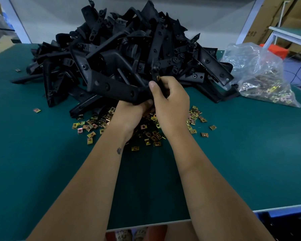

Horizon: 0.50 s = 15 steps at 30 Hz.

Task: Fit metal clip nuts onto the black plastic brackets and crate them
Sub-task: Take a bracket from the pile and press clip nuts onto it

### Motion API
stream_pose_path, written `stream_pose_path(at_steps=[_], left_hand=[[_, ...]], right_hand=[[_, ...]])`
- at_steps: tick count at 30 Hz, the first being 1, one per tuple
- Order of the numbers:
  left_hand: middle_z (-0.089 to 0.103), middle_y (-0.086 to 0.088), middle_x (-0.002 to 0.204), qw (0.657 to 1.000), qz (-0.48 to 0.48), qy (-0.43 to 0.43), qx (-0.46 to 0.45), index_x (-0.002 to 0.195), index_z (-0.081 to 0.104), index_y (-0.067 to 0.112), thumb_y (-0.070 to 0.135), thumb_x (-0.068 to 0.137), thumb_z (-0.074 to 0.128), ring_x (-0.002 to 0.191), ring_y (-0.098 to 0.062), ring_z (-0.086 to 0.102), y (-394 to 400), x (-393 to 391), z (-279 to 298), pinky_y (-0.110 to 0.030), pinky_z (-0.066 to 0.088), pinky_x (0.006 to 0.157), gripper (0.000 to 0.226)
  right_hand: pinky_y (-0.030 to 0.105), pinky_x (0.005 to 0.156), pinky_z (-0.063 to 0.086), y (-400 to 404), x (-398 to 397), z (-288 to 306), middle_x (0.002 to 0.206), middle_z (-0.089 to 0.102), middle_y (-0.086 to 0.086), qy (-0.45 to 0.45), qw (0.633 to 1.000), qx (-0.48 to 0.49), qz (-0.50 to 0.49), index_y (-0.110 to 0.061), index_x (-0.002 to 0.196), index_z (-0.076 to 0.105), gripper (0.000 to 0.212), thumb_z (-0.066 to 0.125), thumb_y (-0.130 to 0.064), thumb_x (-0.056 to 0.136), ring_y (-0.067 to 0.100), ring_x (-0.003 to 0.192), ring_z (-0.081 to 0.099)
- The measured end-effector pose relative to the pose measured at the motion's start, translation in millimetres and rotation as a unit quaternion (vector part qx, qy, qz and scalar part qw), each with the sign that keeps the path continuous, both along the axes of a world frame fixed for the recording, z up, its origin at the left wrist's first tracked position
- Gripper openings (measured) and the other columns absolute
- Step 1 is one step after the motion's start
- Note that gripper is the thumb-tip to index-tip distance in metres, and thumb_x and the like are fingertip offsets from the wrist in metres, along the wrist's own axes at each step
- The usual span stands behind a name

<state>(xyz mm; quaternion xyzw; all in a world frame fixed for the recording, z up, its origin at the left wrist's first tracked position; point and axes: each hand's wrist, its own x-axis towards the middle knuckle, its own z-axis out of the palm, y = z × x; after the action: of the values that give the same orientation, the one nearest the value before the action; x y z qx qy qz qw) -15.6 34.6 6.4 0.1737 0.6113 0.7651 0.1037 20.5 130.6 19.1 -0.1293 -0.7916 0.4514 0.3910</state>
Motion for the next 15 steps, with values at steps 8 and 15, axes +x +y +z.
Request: stream_pose_path(at_steps=[8,15], left_hand=[[0.075,-0.007,0.105,0.988,0.013,-0.110,0.111,0.110,0.067,0.008,-0.005,0.091,0.062,0.100,-0.020,0.072,-1,-5,2,-0.030,0.058,0.075,0.024],[0.074,-0.005,0.100,0.960,0.086,-0.178,0.199,0.107,0.066,0.011,0.012,0.092,0.069,0.087,-0.017,0.070,-9,-10,4,-0.029,0.058,0.075,0.015]], right_hand=[[0.027,0.071,0.050,-1,2,-1,0.082,0.063,-0.015,0.064,0.998,0.004,-0.001,-0.027,0.089,0.062,0.007,0.065,-0.034,0.088,0.003,0.081,0.059],[0.029,0.079,0.051,-3,2,-2,0.095,0.061,-0.015,0.018,0.999,-0.004,0.041,-0.027,0.103,0.058,0.019,0.066,-0.034,0.088,0.002,0.091,0.058]])
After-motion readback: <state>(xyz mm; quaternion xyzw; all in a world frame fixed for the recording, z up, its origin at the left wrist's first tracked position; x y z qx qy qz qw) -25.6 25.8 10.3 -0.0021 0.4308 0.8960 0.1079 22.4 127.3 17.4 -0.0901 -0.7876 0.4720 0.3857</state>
